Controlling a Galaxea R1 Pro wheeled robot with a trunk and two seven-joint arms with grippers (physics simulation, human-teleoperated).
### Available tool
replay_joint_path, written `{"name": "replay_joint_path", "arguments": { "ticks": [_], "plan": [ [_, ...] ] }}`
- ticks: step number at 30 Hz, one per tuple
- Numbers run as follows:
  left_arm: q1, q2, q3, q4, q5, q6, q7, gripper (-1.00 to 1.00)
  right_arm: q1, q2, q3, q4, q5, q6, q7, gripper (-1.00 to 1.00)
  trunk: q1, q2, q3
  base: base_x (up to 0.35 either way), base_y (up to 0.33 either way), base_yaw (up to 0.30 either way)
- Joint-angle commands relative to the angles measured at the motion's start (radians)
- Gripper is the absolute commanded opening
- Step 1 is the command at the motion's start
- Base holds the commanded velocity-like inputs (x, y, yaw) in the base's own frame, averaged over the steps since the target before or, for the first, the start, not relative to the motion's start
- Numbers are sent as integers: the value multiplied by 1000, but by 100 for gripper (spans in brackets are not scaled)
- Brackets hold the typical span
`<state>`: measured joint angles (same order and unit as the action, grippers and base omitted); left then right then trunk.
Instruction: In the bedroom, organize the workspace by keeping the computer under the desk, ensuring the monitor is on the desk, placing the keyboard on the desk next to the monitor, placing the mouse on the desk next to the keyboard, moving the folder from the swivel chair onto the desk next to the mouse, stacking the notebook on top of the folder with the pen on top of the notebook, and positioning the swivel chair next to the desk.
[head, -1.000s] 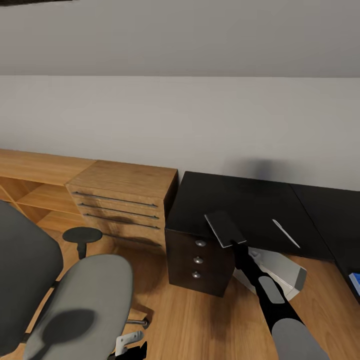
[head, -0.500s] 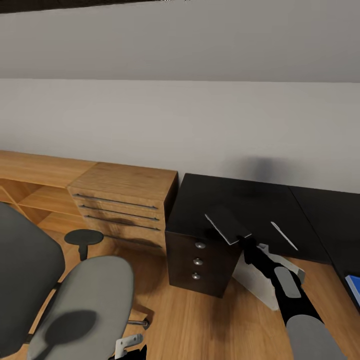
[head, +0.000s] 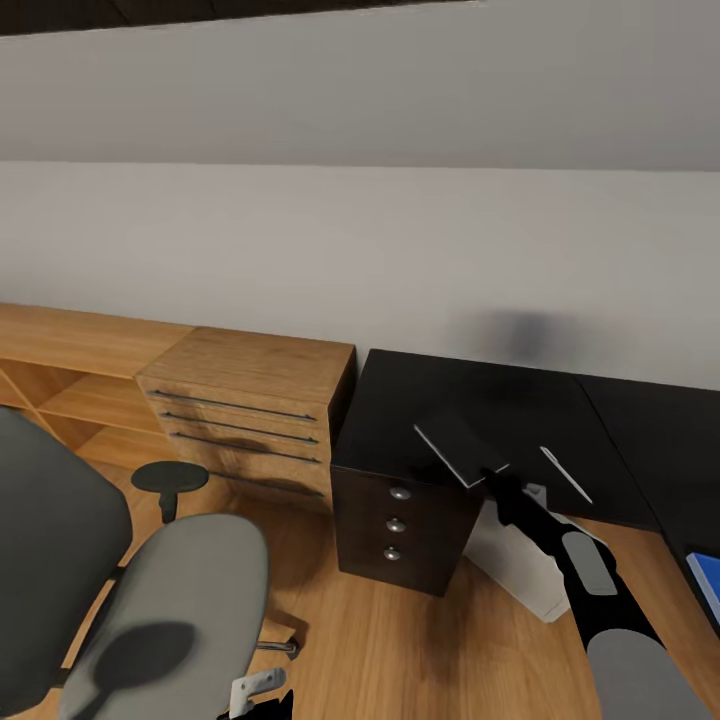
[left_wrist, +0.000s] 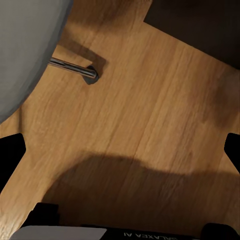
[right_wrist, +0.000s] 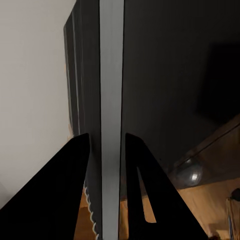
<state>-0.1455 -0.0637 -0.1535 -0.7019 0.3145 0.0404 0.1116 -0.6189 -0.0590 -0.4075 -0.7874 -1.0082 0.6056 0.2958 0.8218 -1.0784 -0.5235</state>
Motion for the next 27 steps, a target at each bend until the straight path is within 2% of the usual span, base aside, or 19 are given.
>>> {"name": "replay_joint_path", "arguments": {
  "ticks": [1,5,11,19,27],
  "plan": [
    [0,1,-5,-2,9,4,8,100,-1,0,-3,1,3,6,12,-100,0,-1,-1,0,0,0],
    [0,1,-5,-2,9,4,8,100,0,0,-4,4,5,6,66,-100,0,-1,-1,0,0,0],
    [0,1,-4,-2,9,4,8,100,1,3,-1,5,10,5,77,-100,0,-1,-1,0,0,-51],
    [0,1,-6,-2,9,4,8,100,1,3,-1,5,12,5,79,-100,0,-1,-1,-25,-18,-229],
    [0,0,-6,-1,9,5,8,100,1,2,-1,5,13,5,80,-100,0,-1,-1,-194,-190,-258]
  ]
}}
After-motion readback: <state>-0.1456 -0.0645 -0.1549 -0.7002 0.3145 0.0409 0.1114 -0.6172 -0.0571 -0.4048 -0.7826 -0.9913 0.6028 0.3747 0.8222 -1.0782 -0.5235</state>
